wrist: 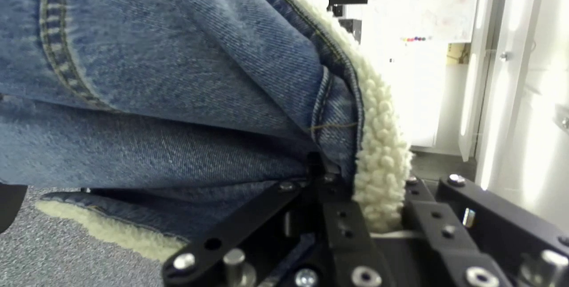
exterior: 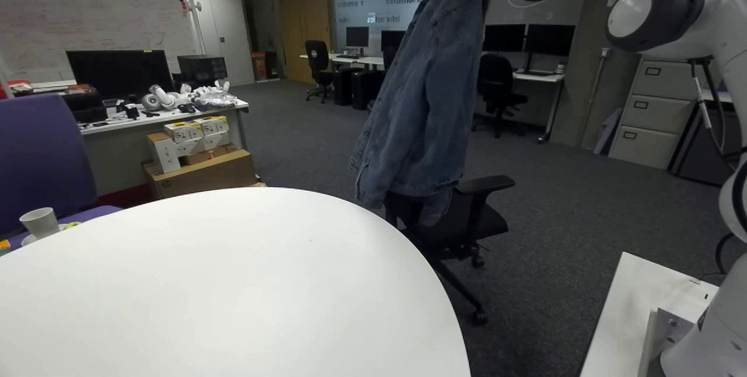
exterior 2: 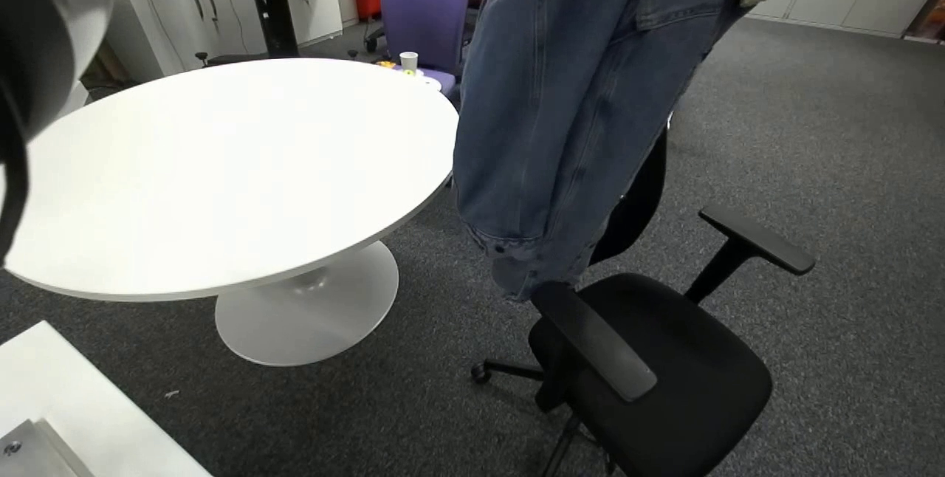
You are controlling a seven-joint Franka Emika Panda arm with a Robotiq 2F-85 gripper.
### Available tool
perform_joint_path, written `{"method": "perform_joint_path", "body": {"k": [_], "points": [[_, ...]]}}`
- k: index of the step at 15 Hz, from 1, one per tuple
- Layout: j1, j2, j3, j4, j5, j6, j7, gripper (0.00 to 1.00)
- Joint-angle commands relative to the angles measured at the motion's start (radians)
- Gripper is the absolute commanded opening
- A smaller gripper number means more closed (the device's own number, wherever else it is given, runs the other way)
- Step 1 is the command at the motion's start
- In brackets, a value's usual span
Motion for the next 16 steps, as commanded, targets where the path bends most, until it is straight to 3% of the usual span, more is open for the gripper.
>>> {"method": "perform_joint_path", "body": {"k": [1,8,16], "points": [[-0.041,-0.013,-0.014,-0.005,-0.006,0.117,0.07,0.03],[-0.012,0.1,-0.075,0.025,-0.128,0.306,0.17,0.03],[0.117,0.155,-0.078,0.016,-0.254,0.271,0.038,0.03]]}}
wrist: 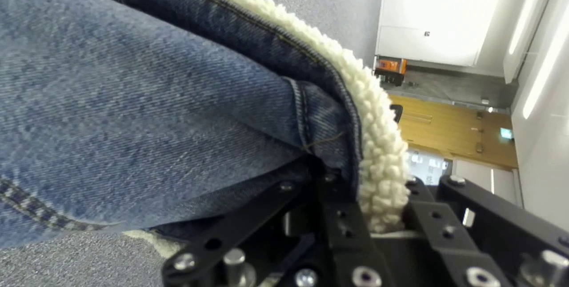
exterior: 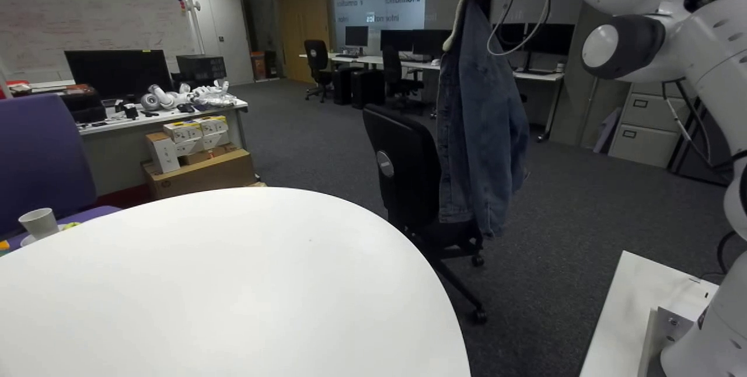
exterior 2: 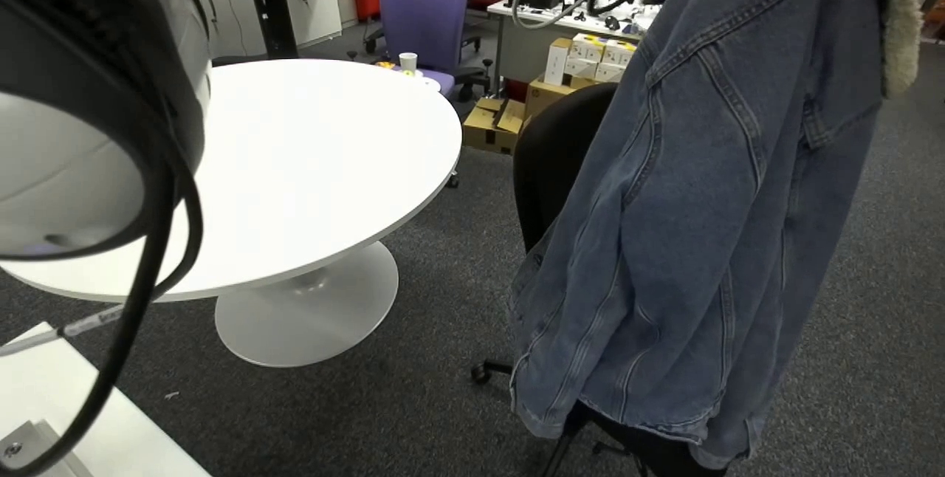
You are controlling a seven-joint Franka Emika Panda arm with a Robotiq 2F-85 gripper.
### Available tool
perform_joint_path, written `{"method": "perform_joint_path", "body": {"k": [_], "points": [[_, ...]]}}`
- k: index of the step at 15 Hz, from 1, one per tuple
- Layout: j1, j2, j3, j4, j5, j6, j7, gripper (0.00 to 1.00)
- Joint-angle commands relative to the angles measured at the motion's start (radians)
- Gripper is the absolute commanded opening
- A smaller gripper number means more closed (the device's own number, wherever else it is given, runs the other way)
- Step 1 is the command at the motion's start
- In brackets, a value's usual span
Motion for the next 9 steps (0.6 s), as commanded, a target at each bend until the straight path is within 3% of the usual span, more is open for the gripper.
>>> {"method": "perform_joint_path", "body": {"k": [1,9], "points": [[0.054,-0.001,-0.003,0.03,-0.021,0.01,-0.049,0.03],[0.089,0.009,-0.003,0.032,-0.021,0.014,-0.084,0.03]]}}
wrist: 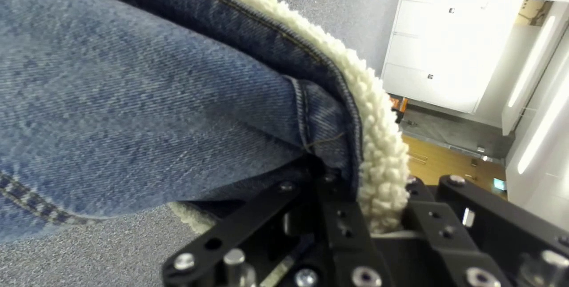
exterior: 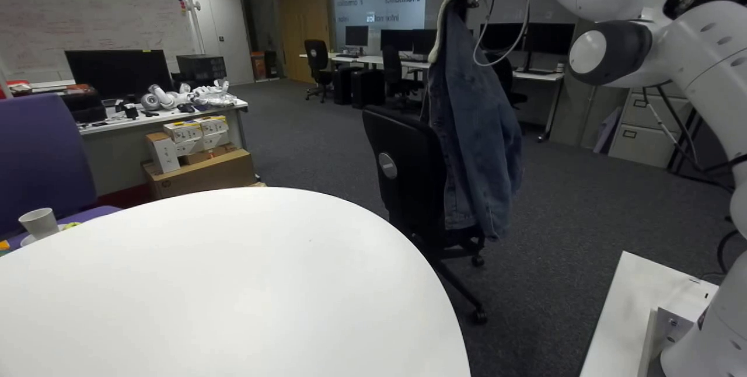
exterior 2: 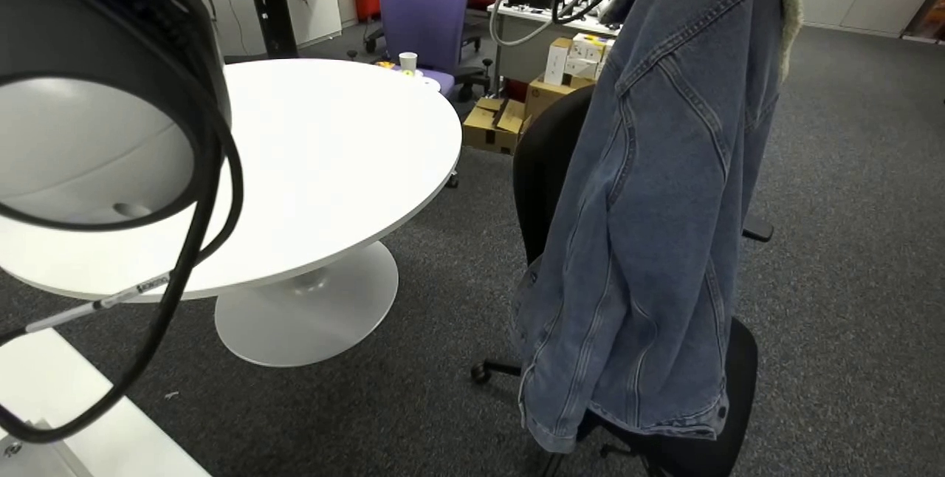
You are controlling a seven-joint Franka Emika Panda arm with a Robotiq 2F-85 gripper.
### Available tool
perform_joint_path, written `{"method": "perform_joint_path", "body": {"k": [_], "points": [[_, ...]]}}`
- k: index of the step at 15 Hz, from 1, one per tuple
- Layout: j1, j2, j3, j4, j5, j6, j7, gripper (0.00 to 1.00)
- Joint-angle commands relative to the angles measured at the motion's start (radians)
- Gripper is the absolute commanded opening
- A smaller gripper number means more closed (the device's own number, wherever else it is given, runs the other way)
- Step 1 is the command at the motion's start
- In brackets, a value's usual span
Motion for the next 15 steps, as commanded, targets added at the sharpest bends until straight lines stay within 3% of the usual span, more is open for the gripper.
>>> {"method": "perform_joint_path", "body": {"k": [1,3,4,15], "points": [[0.011,-0.021,-0.002,0.031,0.004,0.015,-0.014,0.03],[0.005,-0.003,-0.005,-0.002,0.004,-0.001,-0.004,0.03],[0.007,0.012,-0.007,0.019,0.002,-0.018,0.0,0.11],[0.01,0.065,-0.012,0.06,-0.001,-0.041,0.007,0.11]]}}
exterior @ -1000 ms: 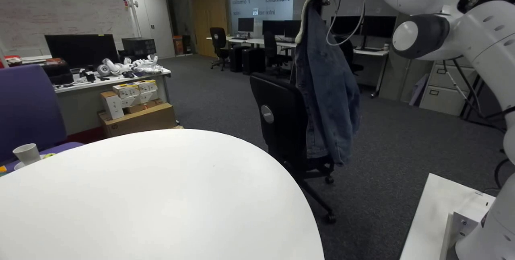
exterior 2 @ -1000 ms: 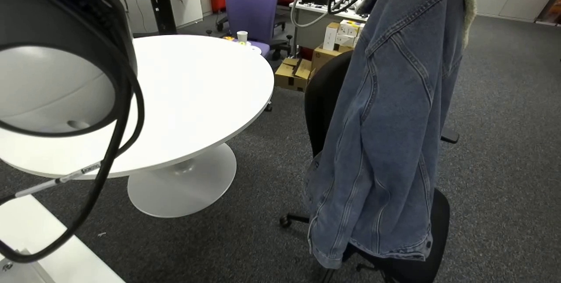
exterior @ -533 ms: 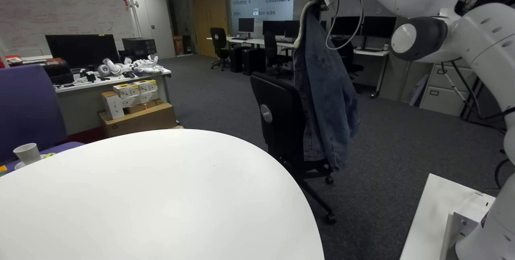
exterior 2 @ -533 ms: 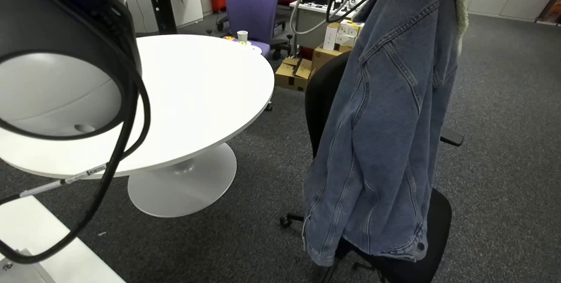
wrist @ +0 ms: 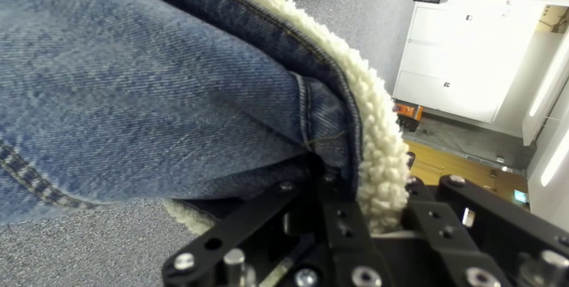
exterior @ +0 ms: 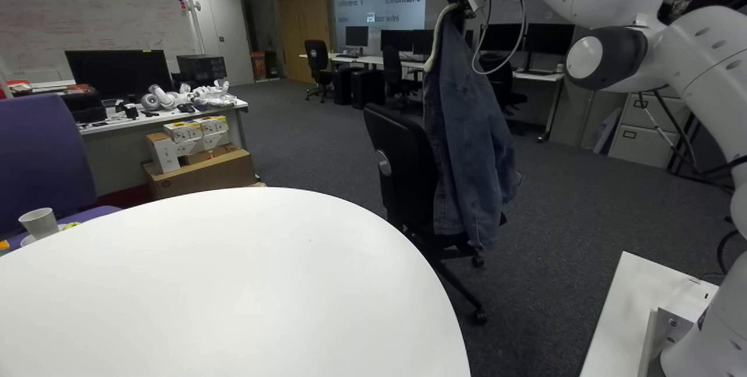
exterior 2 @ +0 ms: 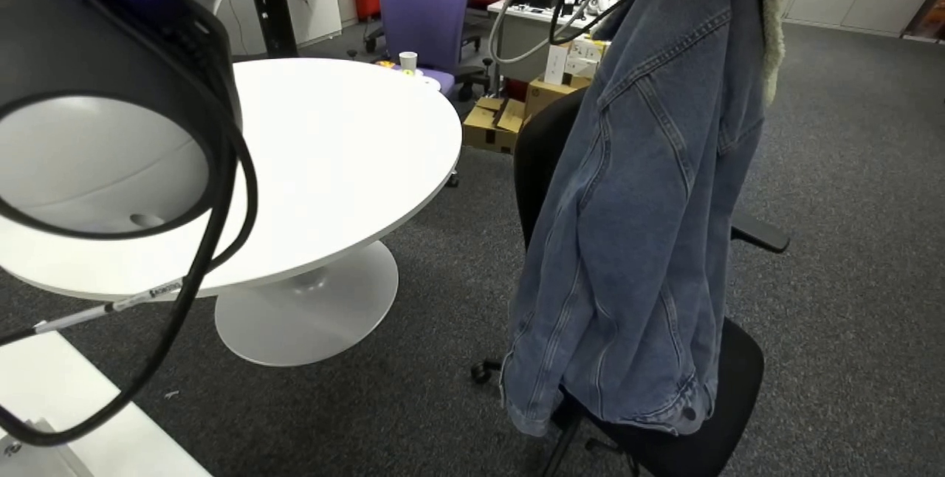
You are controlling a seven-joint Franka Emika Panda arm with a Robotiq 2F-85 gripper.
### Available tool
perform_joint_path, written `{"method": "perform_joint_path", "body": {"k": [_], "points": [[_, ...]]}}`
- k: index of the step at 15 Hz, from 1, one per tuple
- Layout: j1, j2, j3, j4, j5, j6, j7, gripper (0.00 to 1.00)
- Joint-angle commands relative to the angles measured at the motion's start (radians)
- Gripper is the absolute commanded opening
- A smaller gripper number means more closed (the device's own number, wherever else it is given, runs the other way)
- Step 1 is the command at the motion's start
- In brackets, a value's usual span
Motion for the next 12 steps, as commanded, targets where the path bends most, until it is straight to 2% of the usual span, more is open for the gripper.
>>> {"method": "perform_joint_path", "body": {"k": [1,2,4,7,10,12], "points": [[0.006,0.038,-0.01,0.069,-0.001,-0.03,0.011,0.11],[0.006,0.038,-0.01,0.069,-0.001,-0.03,0.011,0.36],[0.0,0.038,0.002,0.057,0.009,-0.054,-0.007,0.43],[-0.002,0.04,0.006,0.04,0.012,-0.067,-0.006,0.69],[-0.004,0.047,0.012,0.039,0.016,-0.072,-0.013,0.91],[-0.013,0.035,0.031,0.032,0.035,-0.118,-0.017,1.0]]}}
